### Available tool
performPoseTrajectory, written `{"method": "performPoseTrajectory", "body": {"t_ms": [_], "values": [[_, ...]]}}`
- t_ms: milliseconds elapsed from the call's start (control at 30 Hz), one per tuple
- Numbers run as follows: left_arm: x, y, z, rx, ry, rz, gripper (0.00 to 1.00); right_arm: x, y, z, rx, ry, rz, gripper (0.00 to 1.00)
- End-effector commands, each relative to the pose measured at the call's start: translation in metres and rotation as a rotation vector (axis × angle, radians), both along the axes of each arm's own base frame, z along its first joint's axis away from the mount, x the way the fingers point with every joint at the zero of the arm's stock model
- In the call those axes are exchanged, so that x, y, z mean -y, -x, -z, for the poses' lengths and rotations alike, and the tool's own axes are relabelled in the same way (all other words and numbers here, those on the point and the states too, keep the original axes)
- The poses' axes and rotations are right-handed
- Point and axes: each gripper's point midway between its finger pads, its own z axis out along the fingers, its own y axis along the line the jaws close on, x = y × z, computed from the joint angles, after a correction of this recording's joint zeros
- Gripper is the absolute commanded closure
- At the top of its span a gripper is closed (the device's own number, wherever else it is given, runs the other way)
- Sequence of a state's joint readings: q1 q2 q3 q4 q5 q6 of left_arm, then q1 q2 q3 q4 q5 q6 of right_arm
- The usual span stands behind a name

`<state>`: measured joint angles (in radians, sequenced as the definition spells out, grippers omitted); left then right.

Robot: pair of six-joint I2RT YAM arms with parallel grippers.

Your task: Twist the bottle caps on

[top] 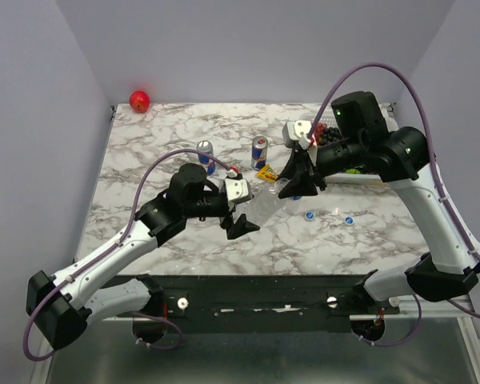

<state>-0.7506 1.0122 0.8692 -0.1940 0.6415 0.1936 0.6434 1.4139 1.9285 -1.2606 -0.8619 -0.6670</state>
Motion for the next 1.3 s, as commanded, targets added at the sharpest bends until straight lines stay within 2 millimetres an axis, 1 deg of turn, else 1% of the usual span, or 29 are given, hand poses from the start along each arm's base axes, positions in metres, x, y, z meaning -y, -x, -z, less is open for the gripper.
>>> {"method": "performPoseTrajectory", "body": {"t_ms": [0,167,300,400,533,600,633,700,733,767,800,833,867,900,933,967,1000,1033,1067,1100,1133,1167,1200,1233,1267], "values": [[0.016,-0.005,-0.017,0.044,0.049,0.047,0.01,-0.004,0.006,-0.023,0.024,-0.083,0.011,0.91],[0.024,-0.005,-0.018,0.048,0.056,0.067,0.05,-0.003,0.009,-0.016,0.01,-0.079,0.007,0.91],[0.027,-0.005,-0.018,0.054,0.053,0.083,0.07,-0.003,0.006,-0.011,0.011,-0.067,0.014,0.91],[0.029,-0.005,-0.023,0.06,0.064,0.088,0.07,-0.005,0.003,-0.008,0.005,-0.061,0.022,0.91],[0.031,-0.003,-0.021,0.056,0.061,0.106,0.19,-0.008,0.002,-0.012,-0.002,-0.078,0.018,0.91],[0.031,-0.002,-0.021,0.058,0.065,0.113,0.24,-0.01,0.0,-0.011,-0.006,-0.074,0.023,0.91],[0.032,-0.002,-0.022,0.062,0.067,0.116,0.29,-0.01,-0.001,-0.008,-0.008,-0.07,0.024,0.91],[0.032,-0.002,-0.024,0.085,0.079,0.122,0.31,-0.01,-0.007,-0.003,-0.009,-0.053,0.049,0.89],[0.032,-0.003,-0.023,0.093,0.081,0.118,0.33,-0.01,-0.011,0.001,-0.013,-0.041,0.071,0.84],[0.033,-0.005,-0.026,0.106,0.091,0.114,0.36,-0.008,-0.017,0.003,-0.009,-0.024,0.111,0.74],[0.032,-0.007,-0.027,0.114,0.094,0.102,0.39,-0.004,-0.024,0.002,-0.025,-0.008,0.184,0.52],[0.03,-0.009,-0.023,0.117,0.091,0.081,0.42,0.007,-0.044,0.002,0.03,0.028,0.314,0.43],[0.03,-0.012,-0.027,0.141,0.111,0.07,0.44,0.014,-0.052,-0.001,0.056,0.038,0.37,0.38],[0.027,-0.011,-0.03,0.153,0.121,0.057,0.47,0.029,-0.058,-0.01,0.099,0.032,0.433,0.32],[0.025,-0.015,-0.026,0.15,0.116,0.026,0.52,0.042,-0.066,-0.012,0.12,0.039,0.498,0.3],[0.023,-0.017,-0.028,0.158,0.123,0.013,0.53,0.052,-0.068,-0.015,0.114,0.03,0.53,0.29],[0.02,-0.015,-0.03,0.166,0.131,0.007,0.55,0.072,-0.08,-0.013,0.076,0.021,0.614,0.29],[0.018,-0.015,-0.025,0.172,0.122,0.006,0.59,0.079,-0.074,-0.016,0.043,-0.015,0.607,0.28],[0.015,-0.017,-0.023,0.177,0.114,-0.007,0.61,0.088,-0.076,-0.013,0.015,-0.025,0.631,0.27],[0.014,-0.015,-0.024,0.185,0.112,-0.009,0.65,0.107,-0.086,0.005,-0.029,-0.003,0.687,0.27],[0.012,-0.015,-0.02,0.184,0.102,-0.012,0.75,0.115,-0.084,0.015,-0.041,0.012,0.692,0.28],[0.01,-0.015,-0.017,0.19,0.089,-0.013,0.81,0.123,-0.087,0.028,-0.043,0.039,0.704,0.28],[0.009,-0.015,-0.02,0.2,0.093,-0.015,0.85,0.138,-0.093,0.043,-0.023,0.07,0.726,0.28],[0.008,-0.015,-0.018,0.202,0.092,-0.019,0.88,0.144,-0.094,0.069,-0.064,0.099,0.728,0.28],[0.007,-0.015,-0.018,0.205,0.093,-0.022,0.89,0.147,-0.092,0.081,-0.072,0.116,0.724,0.28]]}}
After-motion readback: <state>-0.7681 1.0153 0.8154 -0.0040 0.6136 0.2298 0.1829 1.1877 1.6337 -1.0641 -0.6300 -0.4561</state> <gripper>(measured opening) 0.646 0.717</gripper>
